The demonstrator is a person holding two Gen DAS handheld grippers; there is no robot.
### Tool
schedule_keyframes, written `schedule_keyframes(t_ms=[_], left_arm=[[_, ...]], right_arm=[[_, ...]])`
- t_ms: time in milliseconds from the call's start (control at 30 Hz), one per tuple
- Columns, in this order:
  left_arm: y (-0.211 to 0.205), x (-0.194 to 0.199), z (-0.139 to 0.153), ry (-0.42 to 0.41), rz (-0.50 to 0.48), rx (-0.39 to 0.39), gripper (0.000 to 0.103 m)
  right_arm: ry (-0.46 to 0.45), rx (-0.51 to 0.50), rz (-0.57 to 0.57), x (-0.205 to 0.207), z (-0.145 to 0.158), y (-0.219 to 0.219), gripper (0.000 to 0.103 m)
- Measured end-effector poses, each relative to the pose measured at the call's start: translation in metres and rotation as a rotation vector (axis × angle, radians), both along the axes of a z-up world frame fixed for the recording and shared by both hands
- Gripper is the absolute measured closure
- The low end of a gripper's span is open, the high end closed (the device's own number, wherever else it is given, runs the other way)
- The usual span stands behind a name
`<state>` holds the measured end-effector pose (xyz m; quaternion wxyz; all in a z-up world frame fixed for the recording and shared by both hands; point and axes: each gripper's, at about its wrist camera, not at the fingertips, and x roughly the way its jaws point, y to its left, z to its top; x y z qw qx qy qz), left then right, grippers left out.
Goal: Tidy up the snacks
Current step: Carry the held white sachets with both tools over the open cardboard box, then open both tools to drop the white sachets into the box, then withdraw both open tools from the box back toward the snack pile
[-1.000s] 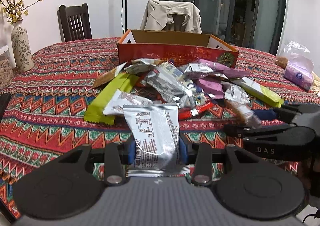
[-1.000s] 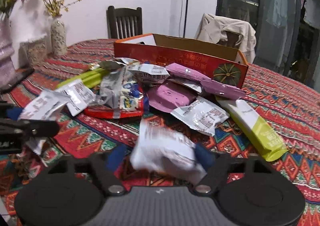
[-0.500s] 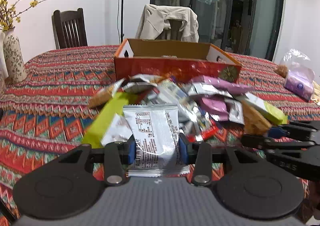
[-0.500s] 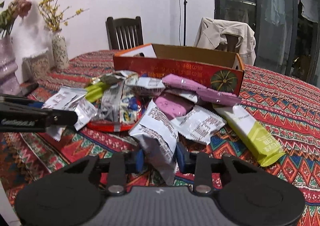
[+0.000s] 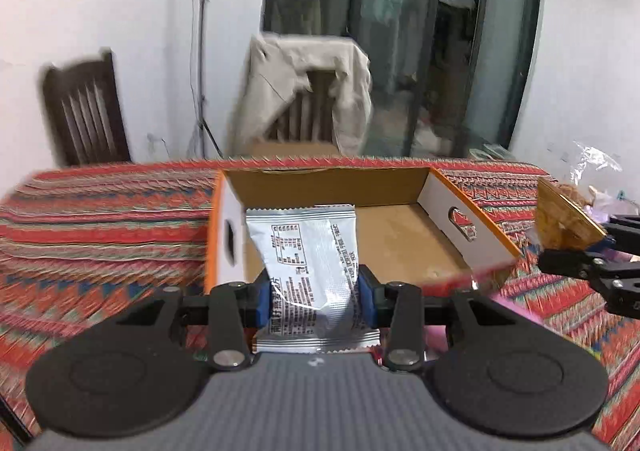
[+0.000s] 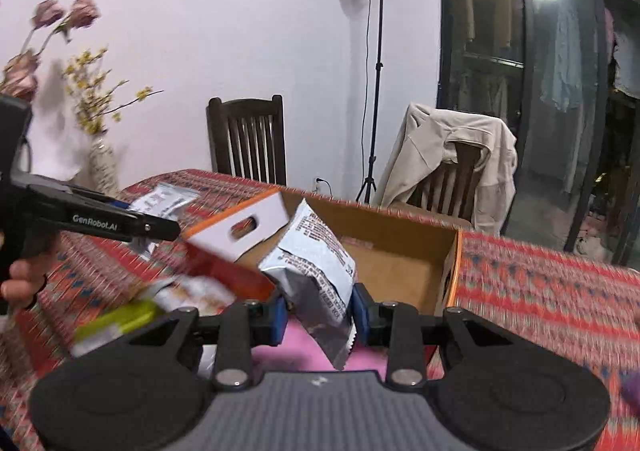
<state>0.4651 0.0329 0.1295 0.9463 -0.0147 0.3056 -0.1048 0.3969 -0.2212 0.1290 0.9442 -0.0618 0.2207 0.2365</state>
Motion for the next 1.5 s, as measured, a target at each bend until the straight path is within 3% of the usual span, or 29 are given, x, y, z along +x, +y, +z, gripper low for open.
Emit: schedule_keyframes(t_ms=[67, 233, 333, 467, 500, 533, 600, 700, 833, 933, 1067, 1133, 1333, 1367, 1500], left_arm=[[-0.001, 0.046, -0.007, 0.054, -0.012, 0.025, 0.061], [-0.009, 0.144, -0.030, 0.161, 0.034, 0.109, 0.061], [-0.014, 0.179, -0.042, 0.206, 0.027, 0.147, 0.061], [-0.018, 0.200, -0.055, 0.232, 0.037, 0.198, 0.054], [-0.018, 0.203, -0.058, 0.236, 0.042, 0.199, 0.049], [-0.017, 0.205, -0.059, 0.236, 0.052, 0.194, 0.037], [-0.016, 0.205, -0.059, 0.229, 0.050, 0.188, 0.032], [-0.018, 0.201, -0.054, 0.215, 0.042, 0.210, 0.031], [-0.013, 0.182, -0.032, 0.190, 0.052, 0.203, 0.031], [-0.010, 0.149, -0.003, 0.147, 0.042, 0.186, 0.024], [-0.004, 0.075, 0.034, 0.057, 0.035, 0.150, 0.012], [-0.001, 0.030, 0.045, 0.006, 0.032, 0.127, 0.007], [0.004, -0.106, 0.049, -0.111, 0.074, 0.089, 0.000], [0.005, -0.130, 0.047, -0.143, 0.086, 0.081, 0.000], [0.005, -0.217, 0.027, -0.246, 0.151, 0.083, 0.000]], right_arm=[[0.026, -0.036, 0.021, 0.045, 0.004, 0.000, 0.071], [0.122, -0.262, 0.033, 0.168, -0.015, 0.021, 0.071], [0.201, -0.387, 0.021, 0.228, -0.040, 0.032, 0.071], [0.284, -0.459, 0.023, 0.274, -0.064, 0.041, 0.070], [0.297, -0.479, 0.027, 0.282, -0.070, 0.044, 0.064], [0.298, -0.499, 0.020, 0.287, -0.075, 0.047, 0.058], [0.285, -0.527, -0.014, 0.292, -0.081, 0.048, 0.022], [0.273, -0.502, -0.030, 0.293, -0.081, 0.044, 0.020], [0.253, -0.467, -0.029, 0.275, -0.066, 0.038, 0.020], [0.214, -0.452, -0.036, 0.250, -0.042, 0.031, 0.020], [0.157, -0.327, -0.024, 0.194, 0.008, 0.011, 0.019], [0.122, -0.257, -0.019, 0.159, 0.031, -0.001, 0.012], [0.012, -0.073, -0.023, 0.028, 0.063, -0.041, 0.006], [-0.006, -0.048, -0.027, 0.002, 0.063, -0.046, 0.001], [-0.057, 0.030, -0.038, -0.082, 0.048, -0.058, 0.000]])
